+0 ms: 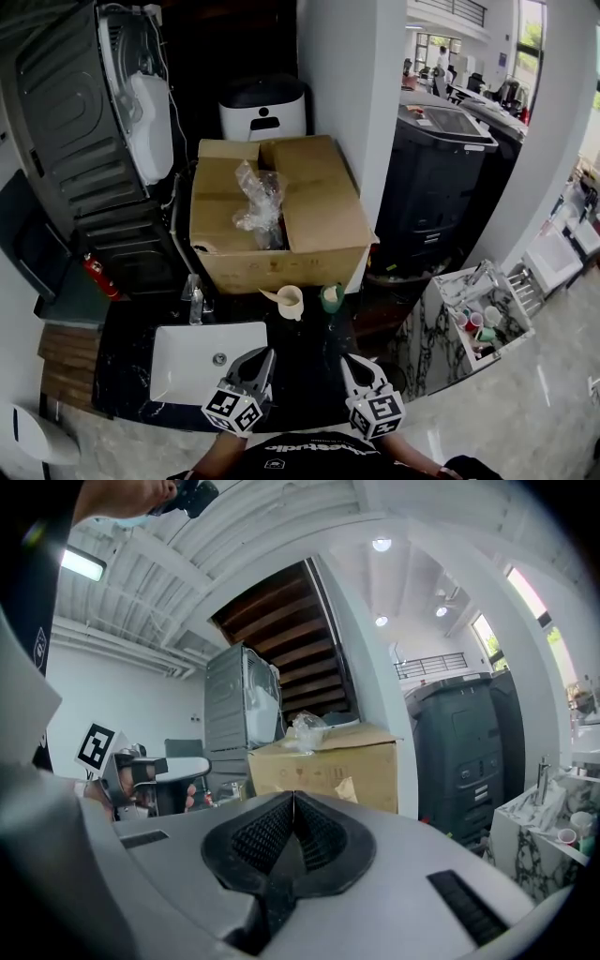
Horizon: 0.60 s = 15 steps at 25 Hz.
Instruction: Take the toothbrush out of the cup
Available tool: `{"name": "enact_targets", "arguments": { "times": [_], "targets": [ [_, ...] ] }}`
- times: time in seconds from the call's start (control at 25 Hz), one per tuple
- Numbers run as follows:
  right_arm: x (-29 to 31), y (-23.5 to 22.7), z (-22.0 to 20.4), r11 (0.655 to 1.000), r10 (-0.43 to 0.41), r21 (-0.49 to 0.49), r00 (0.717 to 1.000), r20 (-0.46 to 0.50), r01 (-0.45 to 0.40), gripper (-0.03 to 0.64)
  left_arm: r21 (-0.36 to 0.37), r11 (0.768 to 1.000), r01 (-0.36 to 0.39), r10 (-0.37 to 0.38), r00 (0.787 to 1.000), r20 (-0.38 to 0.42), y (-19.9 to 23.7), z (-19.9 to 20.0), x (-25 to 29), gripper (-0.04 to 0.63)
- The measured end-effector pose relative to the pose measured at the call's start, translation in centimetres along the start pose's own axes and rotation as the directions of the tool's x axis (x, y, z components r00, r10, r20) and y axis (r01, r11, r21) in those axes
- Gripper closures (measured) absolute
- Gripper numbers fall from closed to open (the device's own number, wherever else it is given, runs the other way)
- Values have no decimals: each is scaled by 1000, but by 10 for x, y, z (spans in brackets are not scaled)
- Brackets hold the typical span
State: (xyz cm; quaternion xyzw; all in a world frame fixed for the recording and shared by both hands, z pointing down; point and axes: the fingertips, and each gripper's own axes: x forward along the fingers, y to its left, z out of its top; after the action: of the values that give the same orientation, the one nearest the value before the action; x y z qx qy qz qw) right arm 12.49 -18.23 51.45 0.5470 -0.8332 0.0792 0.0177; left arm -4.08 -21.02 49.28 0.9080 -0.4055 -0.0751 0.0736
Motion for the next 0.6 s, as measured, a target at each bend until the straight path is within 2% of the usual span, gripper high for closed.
{"name": "enact_targets", "arguments": {
  "times": [0.6],
  "targets": [
    [18,18,3,1000,2,-23,1000,6,-2,574,-9,1000,15,-15,1000,1,20,-2,-1,581]
  ]
}}
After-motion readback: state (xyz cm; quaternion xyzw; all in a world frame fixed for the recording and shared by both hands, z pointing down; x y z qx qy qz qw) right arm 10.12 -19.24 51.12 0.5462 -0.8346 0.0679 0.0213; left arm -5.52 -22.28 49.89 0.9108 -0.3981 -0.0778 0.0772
